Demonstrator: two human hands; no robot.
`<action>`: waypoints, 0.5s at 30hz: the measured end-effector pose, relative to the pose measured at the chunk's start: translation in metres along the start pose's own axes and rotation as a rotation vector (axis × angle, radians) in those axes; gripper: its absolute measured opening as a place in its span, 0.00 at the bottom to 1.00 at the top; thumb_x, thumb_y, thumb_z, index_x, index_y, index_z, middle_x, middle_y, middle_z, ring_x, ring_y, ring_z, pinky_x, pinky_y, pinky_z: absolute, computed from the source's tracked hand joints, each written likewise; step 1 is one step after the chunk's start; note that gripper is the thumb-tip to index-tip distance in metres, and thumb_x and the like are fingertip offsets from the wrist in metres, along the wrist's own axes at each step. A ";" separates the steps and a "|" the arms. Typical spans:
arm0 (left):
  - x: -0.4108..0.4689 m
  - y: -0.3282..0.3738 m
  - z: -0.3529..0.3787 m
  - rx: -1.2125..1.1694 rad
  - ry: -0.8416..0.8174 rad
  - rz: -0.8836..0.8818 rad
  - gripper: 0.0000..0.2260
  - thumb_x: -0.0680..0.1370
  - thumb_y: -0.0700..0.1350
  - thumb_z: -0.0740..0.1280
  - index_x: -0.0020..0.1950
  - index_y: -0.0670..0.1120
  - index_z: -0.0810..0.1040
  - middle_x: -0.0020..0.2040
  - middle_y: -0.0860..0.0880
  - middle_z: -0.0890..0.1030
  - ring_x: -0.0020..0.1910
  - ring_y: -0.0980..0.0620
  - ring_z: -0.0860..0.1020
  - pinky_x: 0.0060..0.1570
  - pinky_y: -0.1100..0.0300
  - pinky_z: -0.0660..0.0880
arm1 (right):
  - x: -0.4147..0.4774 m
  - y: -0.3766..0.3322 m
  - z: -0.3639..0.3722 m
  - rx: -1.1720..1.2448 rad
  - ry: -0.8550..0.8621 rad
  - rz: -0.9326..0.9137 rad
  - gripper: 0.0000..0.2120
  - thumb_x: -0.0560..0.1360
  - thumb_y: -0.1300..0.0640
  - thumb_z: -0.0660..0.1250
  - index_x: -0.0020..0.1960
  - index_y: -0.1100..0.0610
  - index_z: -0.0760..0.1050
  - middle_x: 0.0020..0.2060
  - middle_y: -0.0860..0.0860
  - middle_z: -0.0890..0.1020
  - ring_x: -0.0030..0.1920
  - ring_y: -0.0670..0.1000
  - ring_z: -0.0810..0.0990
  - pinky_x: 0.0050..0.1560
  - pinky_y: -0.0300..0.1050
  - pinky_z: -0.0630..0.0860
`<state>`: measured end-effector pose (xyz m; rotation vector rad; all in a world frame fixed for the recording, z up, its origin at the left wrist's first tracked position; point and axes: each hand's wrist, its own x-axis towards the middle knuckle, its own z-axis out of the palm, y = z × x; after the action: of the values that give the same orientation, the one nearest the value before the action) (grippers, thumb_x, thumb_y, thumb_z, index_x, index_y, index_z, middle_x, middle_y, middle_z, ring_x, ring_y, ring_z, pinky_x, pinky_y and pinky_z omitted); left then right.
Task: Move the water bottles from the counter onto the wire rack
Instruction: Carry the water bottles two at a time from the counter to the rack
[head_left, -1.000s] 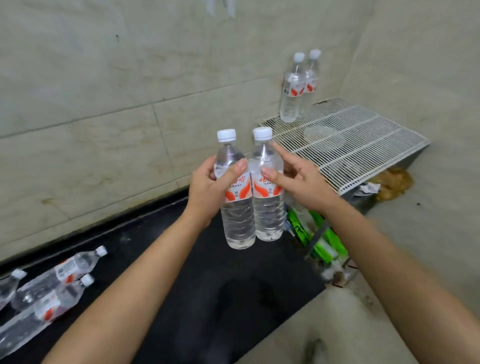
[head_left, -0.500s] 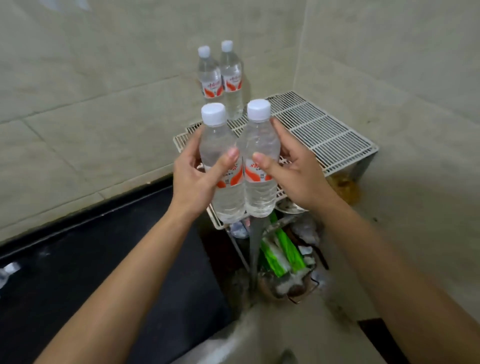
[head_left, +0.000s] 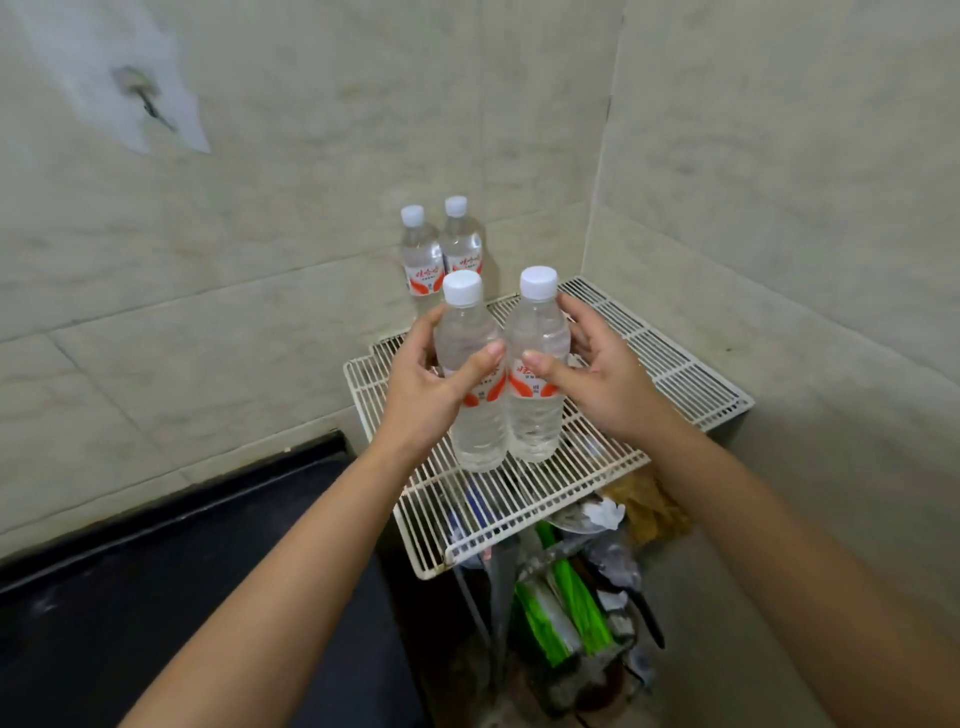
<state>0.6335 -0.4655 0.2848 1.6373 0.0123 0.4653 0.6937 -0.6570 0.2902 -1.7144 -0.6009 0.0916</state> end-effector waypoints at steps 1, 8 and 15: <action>0.007 -0.002 0.003 -0.004 0.001 0.004 0.30 0.70 0.53 0.78 0.69 0.47 0.73 0.62 0.49 0.83 0.60 0.51 0.82 0.61 0.42 0.79 | 0.005 0.002 -0.003 -0.014 0.006 0.001 0.33 0.77 0.55 0.73 0.76 0.42 0.63 0.63 0.38 0.79 0.64 0.38 0.78 0.61 0.45 0.80; 0.057 -0.017 0.025 0.073 0.017 0.003 0.32 0.70 0.55 0.79 0.70 0.49 0.74 0.63 0.51 0.82 0.61 0.53 0.81 0.60 0.43 0.79 | 0.050 0.032 -0.039 -0.066 0.011 0.051 0.35 0.76 0.53 0.74 0.78 0.45 0.62 0.65 0.41 0.79 0.65 0.37 0.77 0.59 0.35 0.76; 0.124 -0.033 0.066 0.301 0.021 -0.026 0.34 0.68 0.58 0.79 0.70 0.48 0.74 0.63 0.53 0.82 0.60 0.57 0.80 0.60 0.55 0.80 | 0.127 0.079 -0.094 -0.006 0.018 0.070 0.31 0.76 0.57 0.74 0.75 0.45 0.65 0.61 0.37 0.79 0.60 0.33 0.78 0.59 0.36 0.76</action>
<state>0.7760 -0.4893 0.2866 1.9246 0.1248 0.4774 0.8659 -0.6939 0.2725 -1.7407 -0.5289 0.1237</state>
